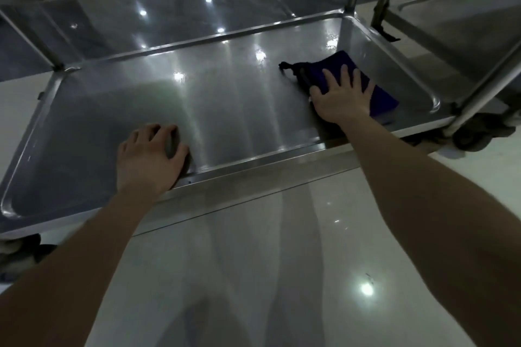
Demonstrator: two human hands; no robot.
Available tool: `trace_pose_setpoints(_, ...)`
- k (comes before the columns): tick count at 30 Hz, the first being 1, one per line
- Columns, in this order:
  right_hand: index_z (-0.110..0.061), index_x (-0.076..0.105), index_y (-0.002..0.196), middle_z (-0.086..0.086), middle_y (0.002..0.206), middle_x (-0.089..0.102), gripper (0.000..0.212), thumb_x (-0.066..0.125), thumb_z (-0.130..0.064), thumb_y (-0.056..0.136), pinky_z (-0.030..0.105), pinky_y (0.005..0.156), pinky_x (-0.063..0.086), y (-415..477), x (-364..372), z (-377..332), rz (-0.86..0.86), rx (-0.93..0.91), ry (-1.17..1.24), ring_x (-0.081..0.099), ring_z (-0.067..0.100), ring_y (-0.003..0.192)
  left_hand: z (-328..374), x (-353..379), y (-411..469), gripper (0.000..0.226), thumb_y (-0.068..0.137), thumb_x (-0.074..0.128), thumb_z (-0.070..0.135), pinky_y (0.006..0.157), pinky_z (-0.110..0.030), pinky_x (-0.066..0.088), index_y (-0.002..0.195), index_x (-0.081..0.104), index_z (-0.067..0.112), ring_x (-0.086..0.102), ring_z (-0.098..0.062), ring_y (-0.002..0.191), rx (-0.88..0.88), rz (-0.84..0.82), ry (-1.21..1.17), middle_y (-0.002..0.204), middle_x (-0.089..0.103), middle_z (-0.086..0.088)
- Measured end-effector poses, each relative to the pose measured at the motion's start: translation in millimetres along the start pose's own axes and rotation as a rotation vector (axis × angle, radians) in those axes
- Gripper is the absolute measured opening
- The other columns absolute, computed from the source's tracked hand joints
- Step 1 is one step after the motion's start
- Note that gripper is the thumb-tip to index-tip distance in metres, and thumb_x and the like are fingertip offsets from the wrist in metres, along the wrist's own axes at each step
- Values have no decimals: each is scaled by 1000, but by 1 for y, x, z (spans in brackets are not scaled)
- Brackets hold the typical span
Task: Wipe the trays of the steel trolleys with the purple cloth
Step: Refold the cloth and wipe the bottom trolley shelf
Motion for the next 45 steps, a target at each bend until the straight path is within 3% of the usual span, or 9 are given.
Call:
trace_pose_setpoints(3, -27, -1, 174, 17, 180, -11, 78, 14, -65, 108, 74, 125, -10, -37, 9, -57, -24, 59, -23, -12, 44, 165, 7, -1, -1, 61, 95, 43, 59, 115, -50, 41, 143, 64, 27, 52, -37, 136, -5, -3, 4, 149, 58, -9)
trace_pose_setpoints(9, -44, 12, 172, -4, 182, -6, 68, 24, -69, 111, 55, 130, -18, -121, 32, -140, -206, -810, -64, -13, 20, 167, 3, -4, -3, 59, 94, 47, 54, 112, -50, 41, 143, 66, 27, 53, -38, 134, 28, 17, -3, 146, 60, -11)
trace_pose_setpoints(12, -45, 25, 170, -10, 182, 5, 61, 34, -63, 112, 46, 132, -15, -123, 21, -106, -213, -920, -1, -5, 11, 167, -2, -1, -2, 57, 96, 45, 58, 109, -50, 43, 138, 69, 28, 55, -38, 131, 51, 38, -3, 143, 63, -10)
trace_pose_setpoints(16, -47, 28, 169, -12, 181, 9, 65, 37, -68, 108, 45, 134, -8, -97, 1, -31, -180, -766, 12, -1, 11, 167, -4, 2, -1, 60, 97, 43, 63, 107, -54, 47, 137, 68, 26, 57, -40, 129, 71, 36, 8, 141, 64, -12)
trace_pose_setpoints(22, -35, 28, 170, 7, 181, 18, 81, 24, -75, 100, 56, 133, 8, -65, 1, 47, 183, 17, -2, 15, 30, 166, 29, -5, 4, 75, 93, 32, 62, 107, -56, 47, 135, 67, 10, 57, -46, 127, 49, -25, 10, 137, 64, -24)
trace_pose_setpoints(26, -38, 7, 174, 4, 183, -3, 81, 16, -75, 102, 65, 129, -8, -59, 5, 23, -4, -163, -30, -5, 30, 168, 112, 1, 5, 67, 98, 41, 55, 118, -53, 39, 150, 60, 17, 47, -41, 143, 174, -8, -99, 156, 54, -17)
trace_pose_setpoints(31, -51, 8, 171, -10, 182, -4, 75, 22, -81, 103, 56, 133, -7, -51, -10, 56, -127, -559, -90, -8, 17, 167, 164, 29, 8, 55, 108, 44, 54, 119, -52, 37, 152, 57, 23, 48, -39, 140, 271, -39, -67, 151, 56, -15)
trace_pose_setpoints(39, -46, 10, 171, -5, 183, -2, 83, 25, -82, 99, 58, 132, -7, 47, -21, 105, -14, -178, 2, -5, 24, 168, 164, 33, 5, 59, 100, 48, 61, 121, -51, 36, 149, 58, 30, 46, -36, 143, 229, -48, -55, 155, 53, -7)
trace_pose_setpoints(45, -32, 8, 174, 9, 182, -3, 89, 20, -76, 98, 68, 128, -12, 118, -22, 48, 40, 71, -4, -8, 36, 167, 164, 33, 4, 68, 96, 38, 63, 122, -48, 33, 155, 54, 32, 43, -32, 148, 201, -75, 0, 160, 50, -4)
Point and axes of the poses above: each hand's wrist, its own y-axis towards the middle knuckle, its own x-axis out of the palm, z = x × y, the point moved 2 cm from there along y, towards the middle knuckle
